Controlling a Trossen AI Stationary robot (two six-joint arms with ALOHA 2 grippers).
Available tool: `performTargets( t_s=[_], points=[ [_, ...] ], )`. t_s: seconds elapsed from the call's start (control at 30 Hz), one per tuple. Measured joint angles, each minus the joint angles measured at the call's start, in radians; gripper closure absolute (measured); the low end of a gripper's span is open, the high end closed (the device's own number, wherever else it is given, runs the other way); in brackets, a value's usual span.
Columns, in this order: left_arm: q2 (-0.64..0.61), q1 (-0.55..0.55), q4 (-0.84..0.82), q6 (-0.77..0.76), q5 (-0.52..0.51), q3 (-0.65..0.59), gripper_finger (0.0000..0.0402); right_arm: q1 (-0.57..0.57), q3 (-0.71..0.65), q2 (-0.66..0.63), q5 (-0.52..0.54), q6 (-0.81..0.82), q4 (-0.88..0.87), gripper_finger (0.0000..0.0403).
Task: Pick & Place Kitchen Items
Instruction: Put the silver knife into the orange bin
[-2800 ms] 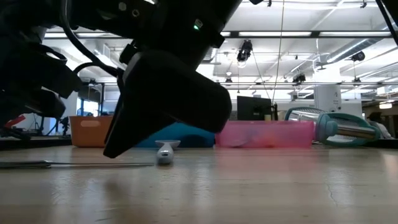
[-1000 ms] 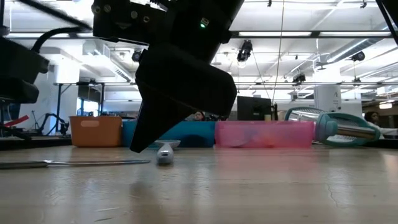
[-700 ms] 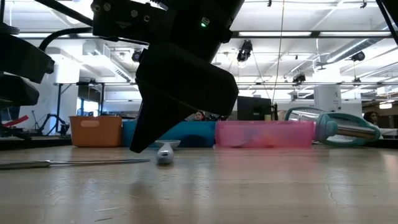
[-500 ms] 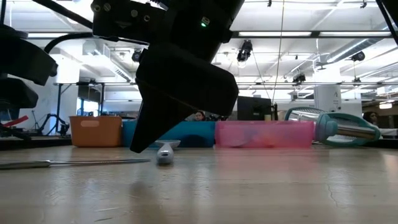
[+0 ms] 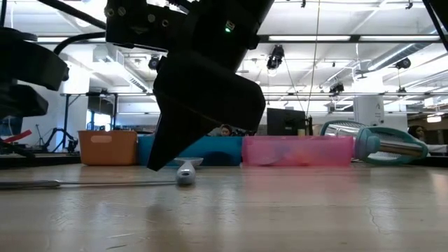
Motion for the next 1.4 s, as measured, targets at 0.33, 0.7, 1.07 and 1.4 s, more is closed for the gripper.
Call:
performTargets(
  t_s=[0.33, 0.7, 1.07, 1.4],
  points=[
    [-0.006, 0.003, -0.059, 0.055, 0.02, 0.026, 0.039, -0.003, 0.0, -0.002, 0.0, 0.0, -0.002, 0.0351],
    [-0.069, -0.006, -0.24, 0.061, 0.054, 0.199, 0.0224, -0.003, 0.0, -0.002, 0.0, 0.001, -0.004, 0.0351],
    [-0.04, -0.073, -0.131, -0.097, 0.021, 0.235, 0.0171, -0.003, 0.0, -0.002, 0.0, 0.025, -0.022, 0.0351],
    [0.079, -0.098, -0.123, -0.159, 0.027, 0.234, 0.02, -0.003, 0.0, -0.002, -0.001, 0.027, -0.027, 0.0351]
  ],
)
